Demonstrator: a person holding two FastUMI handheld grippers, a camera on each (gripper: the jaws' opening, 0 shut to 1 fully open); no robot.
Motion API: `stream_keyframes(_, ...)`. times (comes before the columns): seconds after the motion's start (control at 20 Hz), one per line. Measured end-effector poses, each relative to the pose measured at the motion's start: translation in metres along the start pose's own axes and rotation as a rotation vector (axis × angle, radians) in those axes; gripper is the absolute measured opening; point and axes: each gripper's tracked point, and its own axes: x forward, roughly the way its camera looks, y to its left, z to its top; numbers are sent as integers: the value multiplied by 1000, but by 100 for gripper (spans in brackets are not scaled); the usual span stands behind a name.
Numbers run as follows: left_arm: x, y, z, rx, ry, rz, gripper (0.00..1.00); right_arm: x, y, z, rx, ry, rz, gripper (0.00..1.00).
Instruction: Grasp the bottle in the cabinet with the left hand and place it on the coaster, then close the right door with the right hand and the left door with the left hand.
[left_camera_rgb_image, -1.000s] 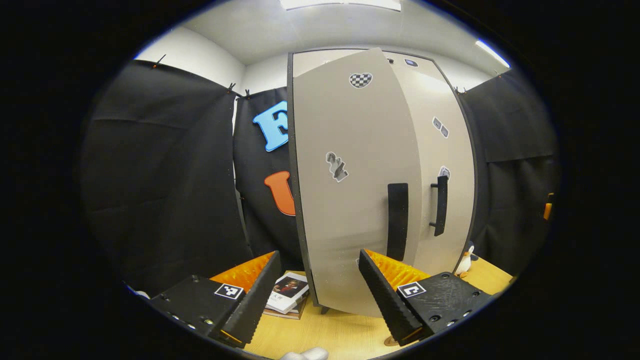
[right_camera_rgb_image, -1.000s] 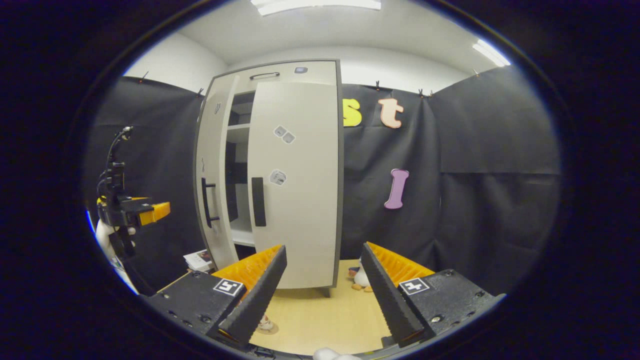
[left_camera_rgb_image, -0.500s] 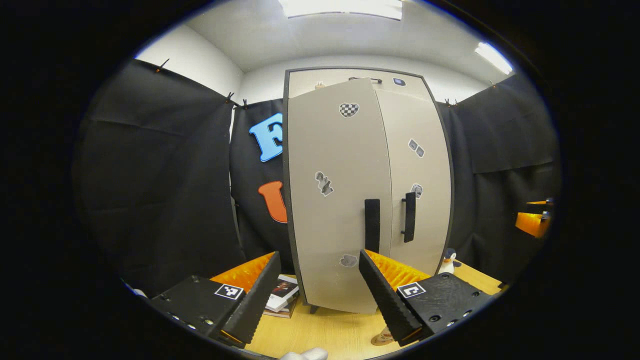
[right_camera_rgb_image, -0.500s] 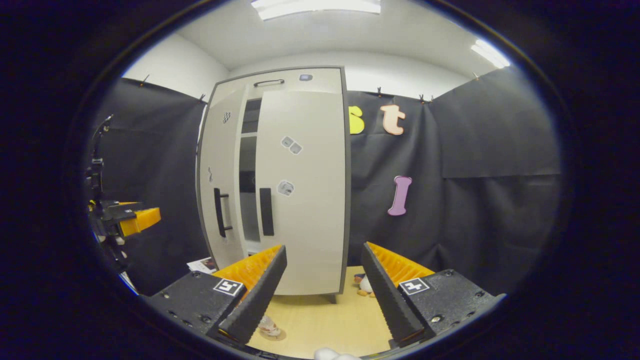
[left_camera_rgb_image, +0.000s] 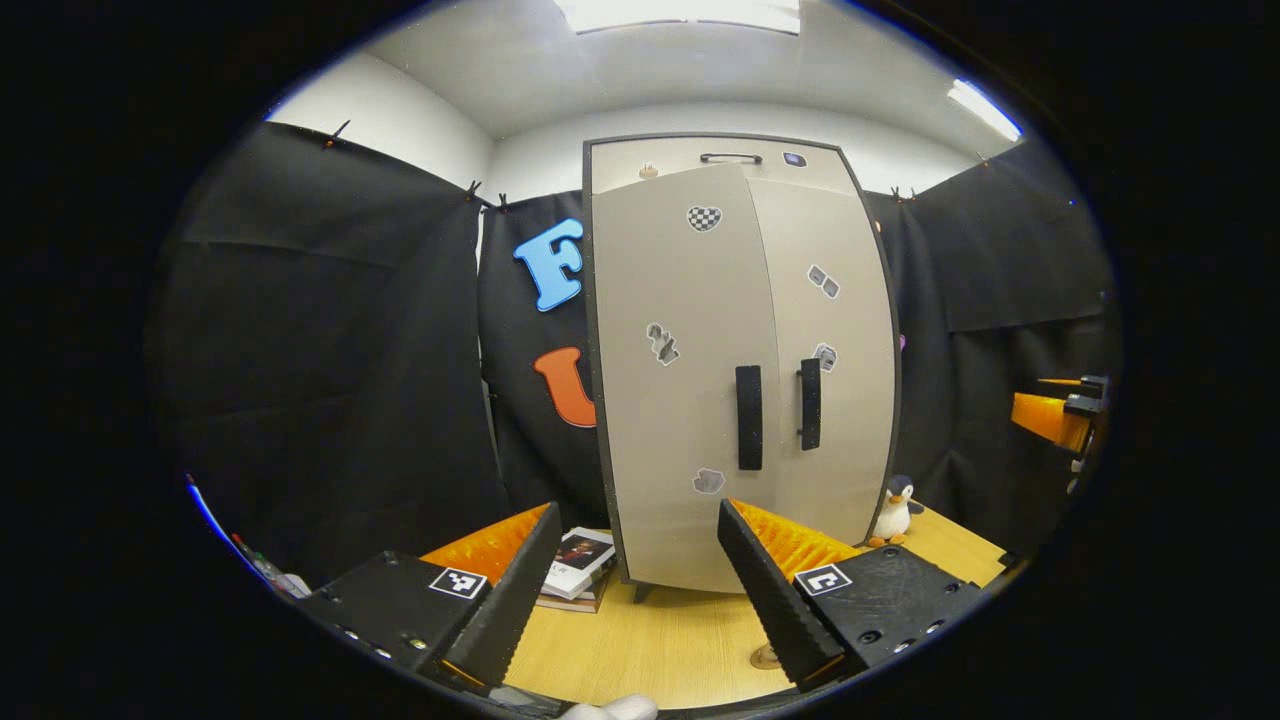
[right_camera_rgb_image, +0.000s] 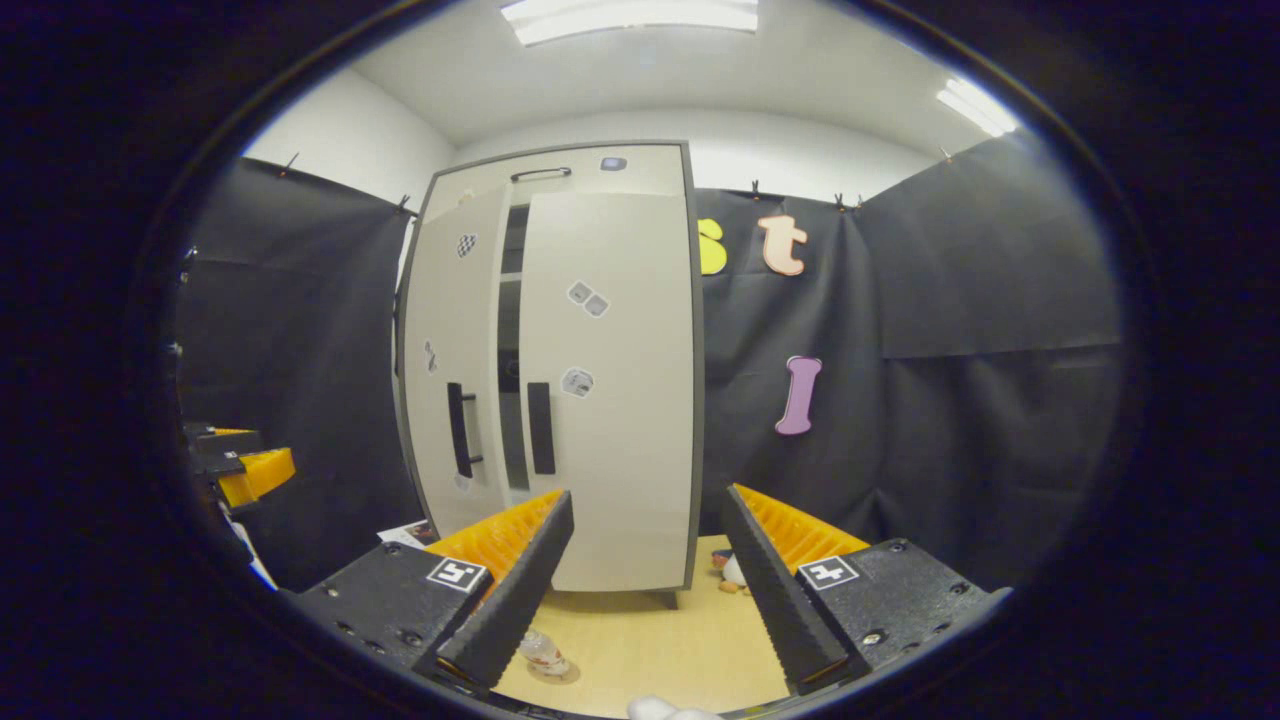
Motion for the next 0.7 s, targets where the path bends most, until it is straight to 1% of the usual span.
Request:
stream_keyframes(0.15,-2,-2,2,2,-9,-3,96,-1,3,-6,-1,15,2,97)
stream_keyframes(0.7,-1,4,0,-2,-1,-3,96,-4,9,-5,-7,12,0,98)
